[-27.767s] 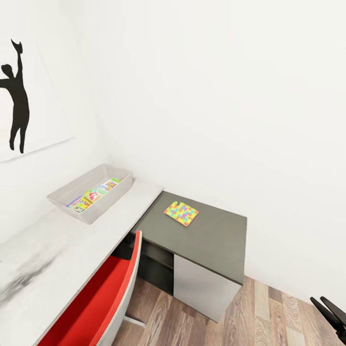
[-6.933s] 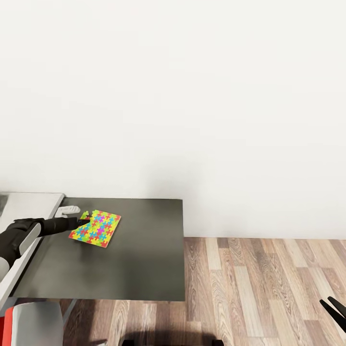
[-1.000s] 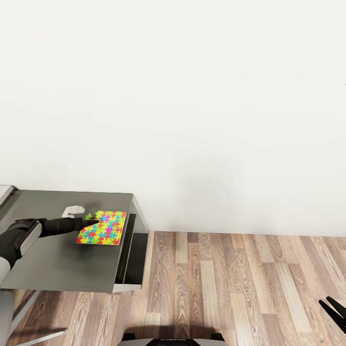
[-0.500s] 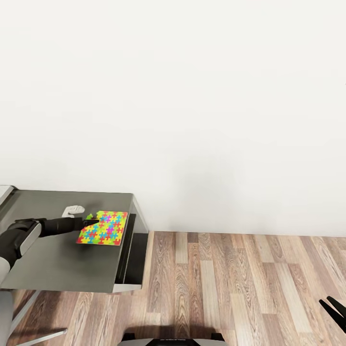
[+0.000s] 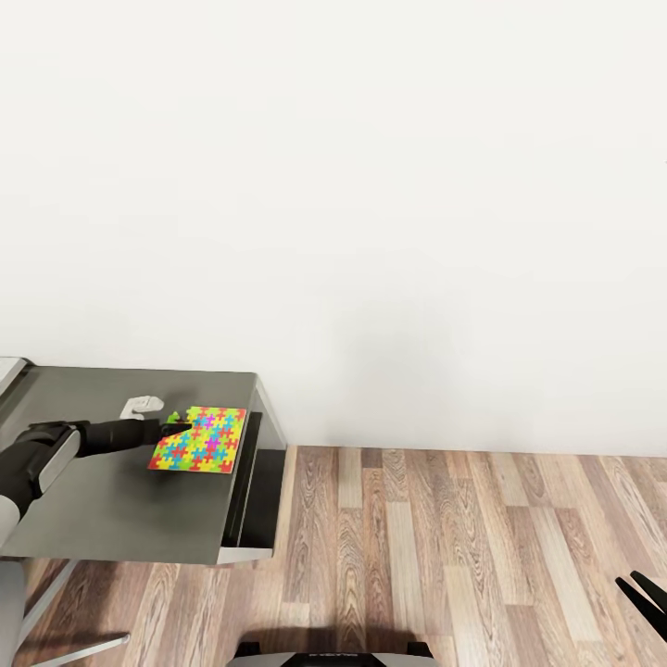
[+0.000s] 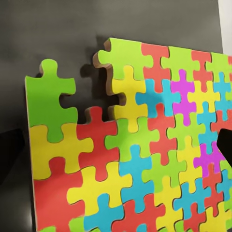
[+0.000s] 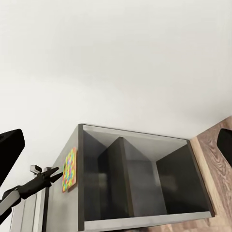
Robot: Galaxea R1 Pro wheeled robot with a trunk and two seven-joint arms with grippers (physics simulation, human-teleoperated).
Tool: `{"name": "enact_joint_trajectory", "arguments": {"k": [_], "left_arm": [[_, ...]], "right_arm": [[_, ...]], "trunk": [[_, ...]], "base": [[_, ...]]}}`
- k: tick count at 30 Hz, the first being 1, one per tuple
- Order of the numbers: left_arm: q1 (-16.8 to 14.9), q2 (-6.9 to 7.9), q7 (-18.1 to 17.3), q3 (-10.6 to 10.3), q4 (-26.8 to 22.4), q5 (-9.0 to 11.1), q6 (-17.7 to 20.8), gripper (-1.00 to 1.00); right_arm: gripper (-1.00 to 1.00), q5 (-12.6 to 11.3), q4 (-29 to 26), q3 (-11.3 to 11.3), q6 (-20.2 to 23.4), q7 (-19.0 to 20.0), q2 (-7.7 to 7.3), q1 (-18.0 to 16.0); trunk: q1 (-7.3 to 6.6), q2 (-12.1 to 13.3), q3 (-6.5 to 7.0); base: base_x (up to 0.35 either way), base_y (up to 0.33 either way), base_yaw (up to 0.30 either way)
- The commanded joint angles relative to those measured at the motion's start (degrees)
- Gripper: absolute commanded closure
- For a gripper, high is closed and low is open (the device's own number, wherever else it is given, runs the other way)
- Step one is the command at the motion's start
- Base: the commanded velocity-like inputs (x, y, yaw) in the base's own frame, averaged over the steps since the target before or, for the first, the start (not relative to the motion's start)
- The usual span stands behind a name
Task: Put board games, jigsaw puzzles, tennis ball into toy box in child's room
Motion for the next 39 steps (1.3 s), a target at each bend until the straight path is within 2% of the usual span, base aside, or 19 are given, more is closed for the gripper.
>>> {"name": "enact_joint_trajectory", "arguments": {"k": [1,13,17,21,39], "left_arm": [[0.0,0.08,0.1,-0.3,0.0,0.6,0.4,-1.0],[0.0,0.13,-0.4,-0.3,-0.1,0.9,0.4,-1.0],[0.0,0.11,-3.4,-0.5,-0.1,0.6,0.5,-1.0],[0.0,0.1,-4.4,-0.6,-0.1,0.6,0.5,-1.0],[0.0,0.04,-4.9,-0.6,-0.4,0.6,0.5,-1.0]], "right_arm": [[-1.0,-0.4,-0.1,0.0,0.5,-0.1,-0.02,0.0],[-1.0,-0.3,-0.1,0.0,0.5,-0.1,-0.02,0.0],[-1.0,-0.3,-0.1,0.0,0.4,-0.1,0.0,0.0],[-1.0,-0.3,-0.1,0.0,0.4,-0.1,-0.02,0.0],[-1.0,-0.3,-0.1,0.1,0.4,-0.1,-0.02,0.0]], "trunk": [[0.04,-0.1,-0.08],[0.04,-0.1,-0.08],[0.04,-0.1,-0.08],[0.04,-0.1,-0.08],[0.04,-0.1,-0.08]], "base": [[0.0,0.0,0.0],[0.0,0.0,0.0],[0.0,0.0,0.0],[0.0,0.0,0.0],[0.0,0.0,0.0]]}}
